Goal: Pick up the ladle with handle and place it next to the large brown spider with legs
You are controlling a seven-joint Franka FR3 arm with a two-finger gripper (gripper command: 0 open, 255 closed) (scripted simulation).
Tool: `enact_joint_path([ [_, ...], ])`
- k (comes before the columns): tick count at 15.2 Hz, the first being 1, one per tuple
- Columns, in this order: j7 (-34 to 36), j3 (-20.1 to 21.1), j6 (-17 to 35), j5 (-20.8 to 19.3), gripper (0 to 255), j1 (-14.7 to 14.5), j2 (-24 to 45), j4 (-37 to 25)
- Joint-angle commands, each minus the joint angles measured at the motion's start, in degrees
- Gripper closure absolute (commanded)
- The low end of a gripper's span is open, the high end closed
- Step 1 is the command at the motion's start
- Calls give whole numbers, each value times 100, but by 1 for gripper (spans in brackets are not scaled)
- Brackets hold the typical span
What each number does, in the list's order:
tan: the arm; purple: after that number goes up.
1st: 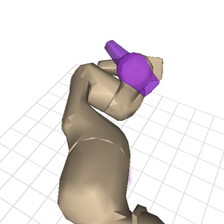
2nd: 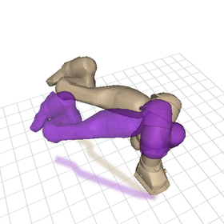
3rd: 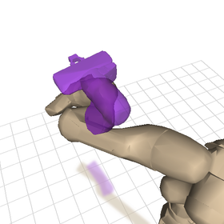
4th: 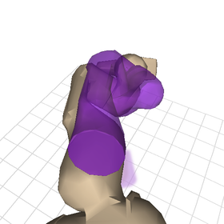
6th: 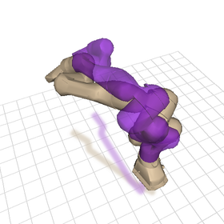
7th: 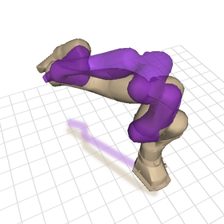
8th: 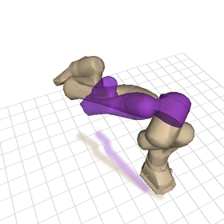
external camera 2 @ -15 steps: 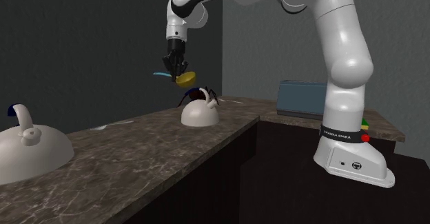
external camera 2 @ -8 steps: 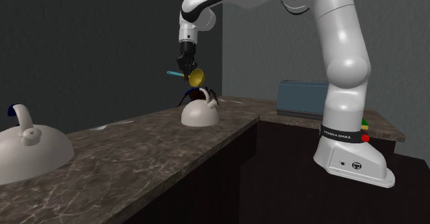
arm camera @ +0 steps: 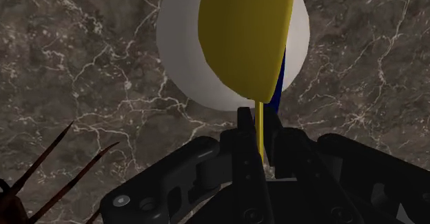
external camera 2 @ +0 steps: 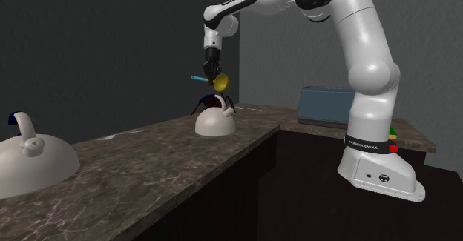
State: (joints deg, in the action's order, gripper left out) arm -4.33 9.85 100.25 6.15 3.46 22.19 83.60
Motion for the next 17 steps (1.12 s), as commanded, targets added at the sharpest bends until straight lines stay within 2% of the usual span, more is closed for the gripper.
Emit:
enact_joint_path([
  [1,-223,-77,-83,-13,255,147,131,-178],
  [6,-665,-235,-432,-62,255,459,603,-930],
  [17,-759,-245,355,-57,255,462,699,-233],
])
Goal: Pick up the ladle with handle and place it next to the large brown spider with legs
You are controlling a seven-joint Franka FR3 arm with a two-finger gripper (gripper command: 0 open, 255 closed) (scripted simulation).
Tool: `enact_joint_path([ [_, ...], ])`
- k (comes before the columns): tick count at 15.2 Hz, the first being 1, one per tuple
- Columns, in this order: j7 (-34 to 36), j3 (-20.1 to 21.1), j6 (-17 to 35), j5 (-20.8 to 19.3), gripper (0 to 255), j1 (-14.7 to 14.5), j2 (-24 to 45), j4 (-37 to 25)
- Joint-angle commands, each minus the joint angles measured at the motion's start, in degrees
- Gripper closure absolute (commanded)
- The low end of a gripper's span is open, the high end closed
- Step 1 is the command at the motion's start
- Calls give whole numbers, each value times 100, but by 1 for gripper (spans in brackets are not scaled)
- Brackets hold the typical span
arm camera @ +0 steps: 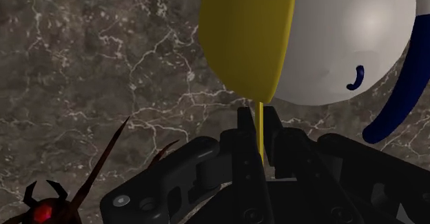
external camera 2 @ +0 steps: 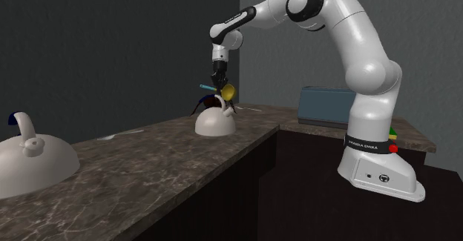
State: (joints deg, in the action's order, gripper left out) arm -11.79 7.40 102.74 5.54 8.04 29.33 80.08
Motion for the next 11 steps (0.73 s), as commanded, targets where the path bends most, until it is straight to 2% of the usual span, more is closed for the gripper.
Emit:
enact_joint_path([
  [1,-21,-2,173,4,255,3,2,171],
  [11,-94,-13,817,2,255,-4,232,590],
])
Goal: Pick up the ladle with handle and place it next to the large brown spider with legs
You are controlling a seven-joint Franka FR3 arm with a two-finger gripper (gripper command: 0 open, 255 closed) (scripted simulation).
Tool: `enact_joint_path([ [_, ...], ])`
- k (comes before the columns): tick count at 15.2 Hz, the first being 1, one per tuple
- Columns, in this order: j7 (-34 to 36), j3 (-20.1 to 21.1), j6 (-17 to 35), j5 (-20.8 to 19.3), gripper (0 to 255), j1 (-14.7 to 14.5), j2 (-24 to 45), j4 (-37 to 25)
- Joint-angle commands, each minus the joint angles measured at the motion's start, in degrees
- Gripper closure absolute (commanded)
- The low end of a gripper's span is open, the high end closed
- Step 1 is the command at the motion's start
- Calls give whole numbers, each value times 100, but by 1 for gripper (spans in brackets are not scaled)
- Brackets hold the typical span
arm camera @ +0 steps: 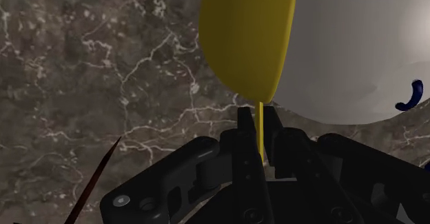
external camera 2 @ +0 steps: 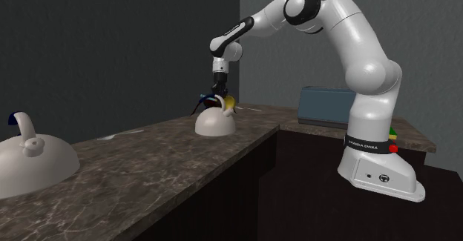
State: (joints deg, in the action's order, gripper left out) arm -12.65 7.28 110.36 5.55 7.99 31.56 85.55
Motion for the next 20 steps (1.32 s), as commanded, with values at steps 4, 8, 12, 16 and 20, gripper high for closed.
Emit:
enact_joint_path([
  [4,-35,-6,298,-1,255,-4,132,164],
  [8,-61,-11,530,-5,255,-10,271,259],
  [12,-87,-17,756,-8,255,-16,422,336],
  [16,-111,-24,972,-13,255,-24,591,385],
  [20,-120,-26,1046,-14,255,-27,653,398],
])
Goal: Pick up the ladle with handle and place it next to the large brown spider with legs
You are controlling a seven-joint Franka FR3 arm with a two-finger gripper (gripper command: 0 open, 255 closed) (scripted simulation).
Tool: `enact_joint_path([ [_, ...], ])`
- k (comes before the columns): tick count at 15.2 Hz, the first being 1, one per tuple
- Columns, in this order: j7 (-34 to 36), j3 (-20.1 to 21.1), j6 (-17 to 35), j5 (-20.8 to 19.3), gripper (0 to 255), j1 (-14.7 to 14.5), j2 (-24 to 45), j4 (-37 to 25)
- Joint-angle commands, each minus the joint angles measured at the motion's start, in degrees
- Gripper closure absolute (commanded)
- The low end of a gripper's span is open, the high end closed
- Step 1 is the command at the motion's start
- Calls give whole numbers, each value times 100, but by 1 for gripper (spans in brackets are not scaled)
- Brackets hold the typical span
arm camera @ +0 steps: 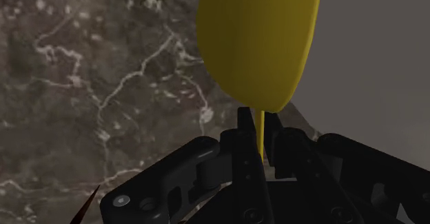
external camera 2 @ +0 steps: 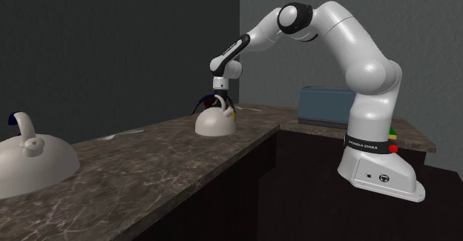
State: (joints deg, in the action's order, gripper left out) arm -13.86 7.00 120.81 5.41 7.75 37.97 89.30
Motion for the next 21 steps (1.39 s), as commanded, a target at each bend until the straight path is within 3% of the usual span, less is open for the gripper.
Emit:
enact_joint_path([
  [1,1,1,0,0,255,-3,11,22],
  [5,1,1,0,0,255,-3,11,22],
  [6,-1,1,-3,0,0,-2,12,19],
  [11,1,1,0,0,0,-3,11,22],
  [15,6,-4,-592,-2,0,54,-259,-296],
  [21,6,-4,-592,-2,0,54,-259,-296],
])
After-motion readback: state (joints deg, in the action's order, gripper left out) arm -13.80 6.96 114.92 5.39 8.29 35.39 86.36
